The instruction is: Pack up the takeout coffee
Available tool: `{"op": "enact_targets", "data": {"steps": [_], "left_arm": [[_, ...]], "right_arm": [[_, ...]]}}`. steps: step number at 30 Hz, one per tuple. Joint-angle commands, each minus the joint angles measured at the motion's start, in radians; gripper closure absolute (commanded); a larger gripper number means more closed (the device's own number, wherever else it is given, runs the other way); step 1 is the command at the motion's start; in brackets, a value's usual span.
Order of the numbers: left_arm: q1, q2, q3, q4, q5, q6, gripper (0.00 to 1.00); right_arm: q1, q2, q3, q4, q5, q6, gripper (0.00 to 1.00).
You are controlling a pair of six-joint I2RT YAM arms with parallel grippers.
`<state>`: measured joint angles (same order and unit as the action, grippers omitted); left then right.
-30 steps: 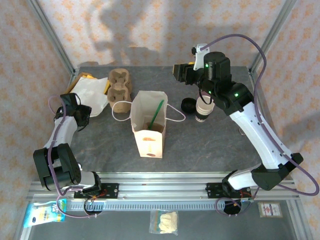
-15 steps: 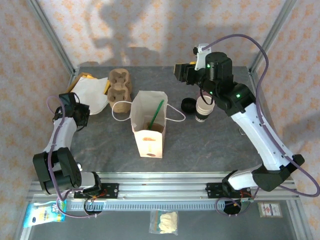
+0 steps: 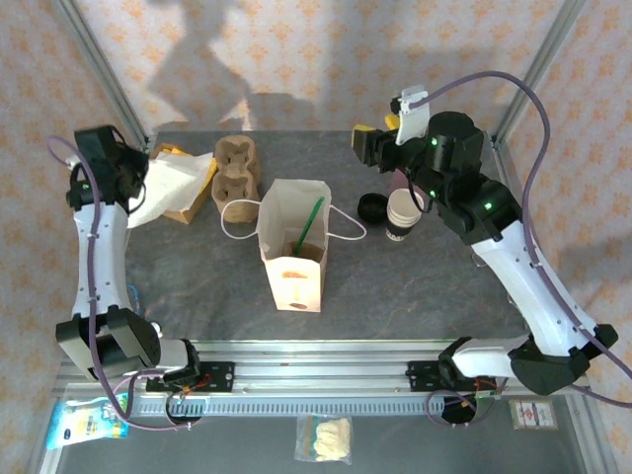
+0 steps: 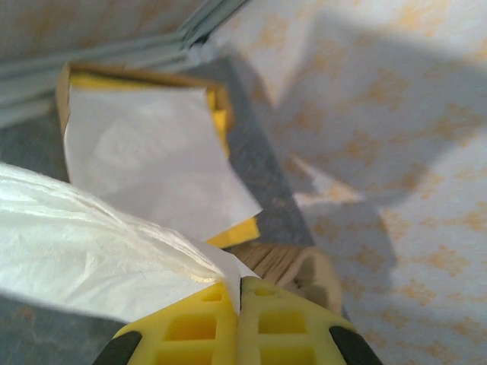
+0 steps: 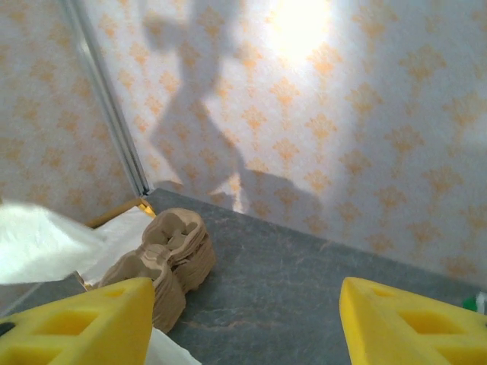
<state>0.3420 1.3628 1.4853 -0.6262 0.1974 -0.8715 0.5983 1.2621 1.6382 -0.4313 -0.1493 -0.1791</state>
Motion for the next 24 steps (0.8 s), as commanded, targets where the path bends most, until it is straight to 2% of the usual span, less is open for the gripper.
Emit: {"op": "enact_targets", "data": {"steps": [1,3,5,7,11,17,24], "left_arm": [[-0.003,0.014,0.139,-0.166,-0.087,0.136,1.00],[-0.007,0.022,0.216,-0.222,-0.090,0.170,1.00],[-0.021,0.024,0.293,-0.277,-0.095,0.206,1.00],[-0.045,0.021,0.360,-0.326,-0.107,0.241,1.00],[-0.106,0.021,0.468,-0.416,-0.111,0.309,1.00],[-0.217,0.041,0.636,-0.517,-0.036,0.360,1.00],[-0.361,0.076,0.810,-0.555,0.087,0.366,1.00]], "right_arm": [[-0.001,-0.047,-0.094,0.133,-0.165,-0.297,0.35],[0.008,-0.076,-0.177,0.176,-0.259,-0.514,0.35],[0.023,-0.132,-0.248,0.199,-0.341,-0.750,0.31],[0.031,-0.128,-0.242,0.208,-0.376,-0.827,0.30],[0.061,-0.040,-0.096,0.116,-0.460,-0.848,0.30],[0.146,0.077,0.040,0.135,-0.516,-0.808,0.30],[0.218,0.205,0.131,0.297,-0.546,-0.599,0.27]]}}
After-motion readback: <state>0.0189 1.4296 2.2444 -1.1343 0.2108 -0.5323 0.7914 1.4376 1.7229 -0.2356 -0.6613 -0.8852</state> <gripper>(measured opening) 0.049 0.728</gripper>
